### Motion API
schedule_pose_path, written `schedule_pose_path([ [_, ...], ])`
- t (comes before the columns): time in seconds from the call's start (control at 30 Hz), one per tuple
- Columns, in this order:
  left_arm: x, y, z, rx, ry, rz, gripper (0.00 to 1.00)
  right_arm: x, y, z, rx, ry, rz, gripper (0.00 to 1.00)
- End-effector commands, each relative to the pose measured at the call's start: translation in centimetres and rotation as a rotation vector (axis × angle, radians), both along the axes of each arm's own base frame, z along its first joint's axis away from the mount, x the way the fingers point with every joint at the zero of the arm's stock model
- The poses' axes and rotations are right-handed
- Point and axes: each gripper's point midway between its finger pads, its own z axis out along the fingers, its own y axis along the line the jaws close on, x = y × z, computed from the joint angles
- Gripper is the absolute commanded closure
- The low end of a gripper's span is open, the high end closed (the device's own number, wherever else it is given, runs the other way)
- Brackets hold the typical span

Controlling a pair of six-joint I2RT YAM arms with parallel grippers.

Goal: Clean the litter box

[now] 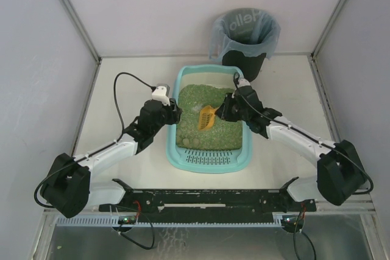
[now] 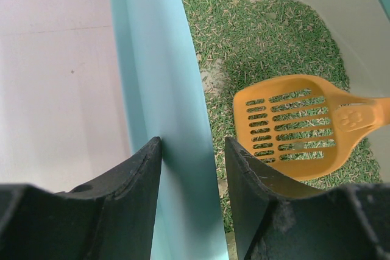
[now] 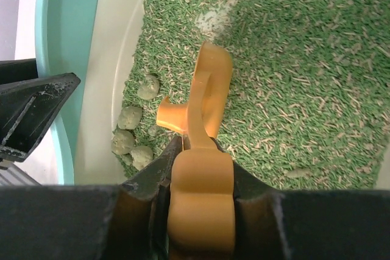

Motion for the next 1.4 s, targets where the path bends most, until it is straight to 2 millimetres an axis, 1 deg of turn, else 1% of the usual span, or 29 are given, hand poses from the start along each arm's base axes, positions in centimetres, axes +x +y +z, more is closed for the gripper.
schedule_pose_path([
  [0.0,0.0,-1.8,2.3,-0.056,-0.038,-0.059,0.51,1.1,1.8,0.5,-0.053,-0.046,0.034,1.00],
  [0.13,0.0,-1.8,2.2,-0.054,-0.037,-0.058,0.51,0.2,4.5,-1.8,-0.011,0.035,0.093,1.00],
  [0.3,0.0,-1.8,2.3,-0.054,-0.038,-0.058,0.51,-1.5,8.6,-3.6,0.108,0.118,0.191,1.00],
  [0.37,0.0,-1.9,2.3,-0.055,-0.037,-0.061,0.51,-2.1,10.2,-3.7,0.184,0.137,0.240,1.00],
  [0.43,0.0,-1.8,2.2,-0.053,-0.037,-0.060,0.51,-2.9,11.7,-3.3,0.279,0.154,0.304,1.00],
  [0.53,0.0,-1.8,2.3,-0.052,-0.040,-0.059,0.51,-3.4,12.7,-2.9,0.361,0.161,0.342,1.00],
  [0.63,0.0,-1.7,2.3,-0.051,-0.041,-0.058,0.51,-3.3,12.5,-2.7,0.418,0.172,0.320,1.00],
  [0.7,0.0,-1.8,2.4,-0.052,-0.042,-0.058,0.51,-3.0,11.8,-3.0,0.453,0.188,0.280,1.00],
  [0.83,0.0,-1.8,2.3,-0.052,-0.040,-0.059,0.51,-1.9,10.1,-2.6,0.526,0.175,0.194,1.00],
  [1.03,0.0,-1.7,2.4,-0.050,-0.042,-0.057,0.51,-1.1,8.5,-1.6,0.495,0.109,0.124,1.00],
  [1.2,-0.1,-1.6,2.4,-0.050,-0.043,-0.055,0.51,-0.7,7.3,-0.4,0.502,0.052,0.079,1.00],
  [1.3,-0.1,-1.6,2.5,-0.052,-0.045,-0.056,0.51,-0.7,6.7,-0.1,0.512,0.039,0.063,1.00],
  [1.37,-0.1,-1.6,2.5,-0.051,-0.045,-0.055,0.51,-0.6,6.3,-0.2,0.514,0.038,0.050,1.00],
])
